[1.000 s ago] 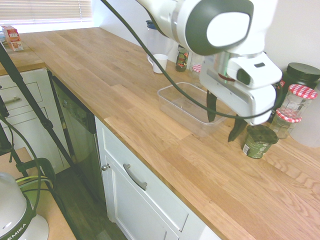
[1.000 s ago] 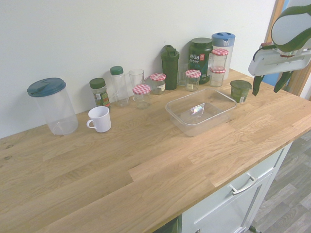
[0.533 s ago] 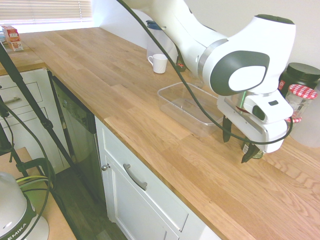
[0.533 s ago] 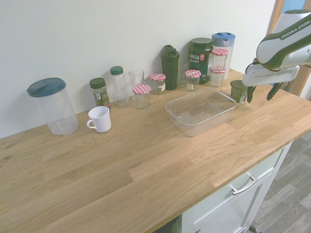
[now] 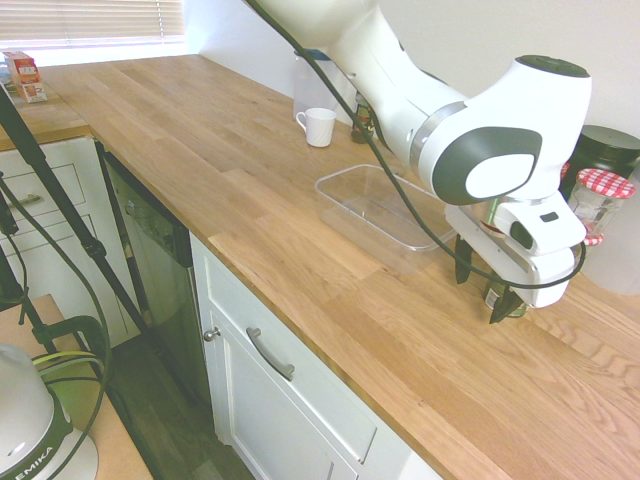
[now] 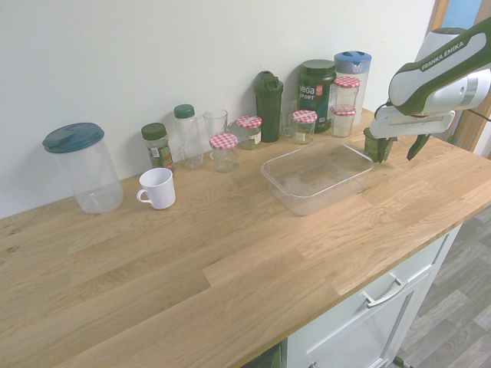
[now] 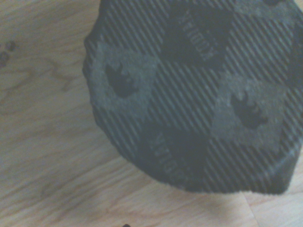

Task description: Put the cereal into the container

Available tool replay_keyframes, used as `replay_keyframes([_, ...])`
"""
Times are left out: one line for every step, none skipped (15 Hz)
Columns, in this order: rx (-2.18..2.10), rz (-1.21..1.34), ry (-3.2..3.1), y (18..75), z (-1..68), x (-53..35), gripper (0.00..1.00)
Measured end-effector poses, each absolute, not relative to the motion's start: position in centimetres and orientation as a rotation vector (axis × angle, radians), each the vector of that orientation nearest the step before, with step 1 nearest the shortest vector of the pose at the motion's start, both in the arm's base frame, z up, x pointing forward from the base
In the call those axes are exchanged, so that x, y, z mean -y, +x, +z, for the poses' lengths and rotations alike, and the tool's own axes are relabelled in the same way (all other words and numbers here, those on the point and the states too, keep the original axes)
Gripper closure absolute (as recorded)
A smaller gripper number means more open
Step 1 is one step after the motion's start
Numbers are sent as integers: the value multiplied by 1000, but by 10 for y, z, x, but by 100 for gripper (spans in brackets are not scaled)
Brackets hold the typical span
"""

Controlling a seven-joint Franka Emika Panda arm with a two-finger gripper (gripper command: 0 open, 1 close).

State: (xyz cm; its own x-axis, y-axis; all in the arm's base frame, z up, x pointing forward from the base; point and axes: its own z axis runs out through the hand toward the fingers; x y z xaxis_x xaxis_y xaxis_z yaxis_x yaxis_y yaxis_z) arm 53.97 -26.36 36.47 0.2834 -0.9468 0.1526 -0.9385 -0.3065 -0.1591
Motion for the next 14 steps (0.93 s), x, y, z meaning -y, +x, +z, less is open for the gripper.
replay_keyframes([-1832,-349,-2478,544,365,264,0])
replay_keyframes([-1835,-357,-2471,549,364,264,0])
replay_keyframes([-1837,-360,-2466,552,363,263,0])
replay_keyframes([-1840,-365,-2459,556,362,262,0])
replay_keyframes([-1844,-371,-2451,560,362,262,0])
replay_keyframes([-1853,-377,-2441,563,362,263,0])
replay_keyframes([-1868,-385,-2429,566,362,266,0])
replay_keyframes([-1885,-393,-2418,569,360,270,0])
replay_keyframes([-1898,-399,-2411,572,357,274,0])
replay_keyframes([-1907,-404,-2402,575,354,278,0])
replay_keyframes([-1914,-409,-2395,580,352,280,0])
replay_keyframes([-1918,-412,-2390,584,349,282,0])
replay_keyframes([-1921,-415,-2385,589,347,282,0])
replay_keyframes([-1922,-421,-2378,593,346,284,0])
